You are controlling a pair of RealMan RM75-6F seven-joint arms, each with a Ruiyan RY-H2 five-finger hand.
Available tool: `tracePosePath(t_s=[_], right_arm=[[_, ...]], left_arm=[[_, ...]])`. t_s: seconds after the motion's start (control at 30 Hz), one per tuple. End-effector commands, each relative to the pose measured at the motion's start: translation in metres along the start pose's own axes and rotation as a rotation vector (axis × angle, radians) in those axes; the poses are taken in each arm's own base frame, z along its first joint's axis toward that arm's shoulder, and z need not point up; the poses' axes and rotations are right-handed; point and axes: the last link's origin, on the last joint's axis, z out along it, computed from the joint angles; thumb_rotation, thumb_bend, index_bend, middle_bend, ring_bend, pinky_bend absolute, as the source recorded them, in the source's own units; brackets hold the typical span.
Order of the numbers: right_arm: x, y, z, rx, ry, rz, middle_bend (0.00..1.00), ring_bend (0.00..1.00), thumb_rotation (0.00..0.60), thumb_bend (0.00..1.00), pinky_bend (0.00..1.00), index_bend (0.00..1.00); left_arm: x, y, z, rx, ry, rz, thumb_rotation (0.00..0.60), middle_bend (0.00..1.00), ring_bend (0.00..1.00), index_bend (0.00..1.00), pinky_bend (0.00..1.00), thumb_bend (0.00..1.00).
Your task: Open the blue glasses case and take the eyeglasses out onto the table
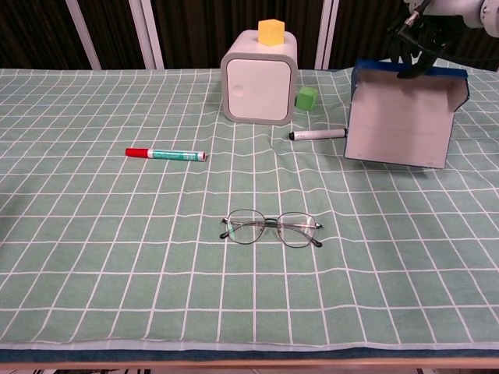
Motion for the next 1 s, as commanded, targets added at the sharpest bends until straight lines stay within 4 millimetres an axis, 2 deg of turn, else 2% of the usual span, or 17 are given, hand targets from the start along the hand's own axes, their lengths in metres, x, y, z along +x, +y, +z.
tracePosePath(t_s=[0.03,0.17,0.27,0.4,0.53,0.7,0.83,1.0], right_arm=[[-0.021,0.010,0.002,-0.015,-0.050,0.028,0.53,0.42,0.600,0.44,0.23,0.57],[-0.031,0.016,0.005,-0.024,-0.068,0.021,0.51,0.41,0.600,0.38,0.23,0.57],[-0.038,0.019,0.006,-0.031,-0.090,0.029,0.45,0.38,0.600,0.33,0.23,0.55],[-0.044,0.022,0.005,-0.038,-0.122,0.015,0.31,0.27,0.600,0.27,0.22,0.44],[-0.042,0.021,0.004,-0.053,-0.146,0.034,0.23,0.21,0.600,0.24,0.22,0.34],[-0.025,0.020,-0.002,-0.074,-0.133,0.082,0.18,0.17,0.600,0.19,0.22,0.28],[0.001,0.026,-0.010,-0.112,-0.052,0.121,0.18,0.17,0.600,0.19,0.22,0.26],[0.034,0.041,-0.034,-0.155,0.064,0.197,0.18,0.17,0.600,0.19,0.22,0.26]], left_arm=[[0.000,0.000,0.000,0.001,0.001,0.002,0.600,0.00,0.00,0.02,0.00,0.45],[-0.001,0.000,0.000,0.003,-0.001,0.005,0.600,0.00,0.00,0.02,0.00,0.45],[-0.001,0.000,0.000,0.003,0.000,0.004,0.600,0.00,0.00,0.02,0.00,0.45],[-0.001,0.000,0.000,0.002,-0.003,0.006,0.600,0.00,0.00,0.02,0.00,0.45],[-0.001,0.000,0.000,0.002,-0.002,0.004,0.600,0.00,0.00,0.02,0.00,0.45],[-0.002,0.000,0.001,0.000,-0.004,0.009,0.600,0.00,0.00,0.02,0.00,0.45],[-0.001,0.000,0.001,-0.005,0.005,0.016,0.600,0.00,0.00,0.02,0.00,0.45],[-0.001,0.002,0.000,-0.020,0.017,0.027,0.600,0.00,0.00,0.02,0.00,0.45]])
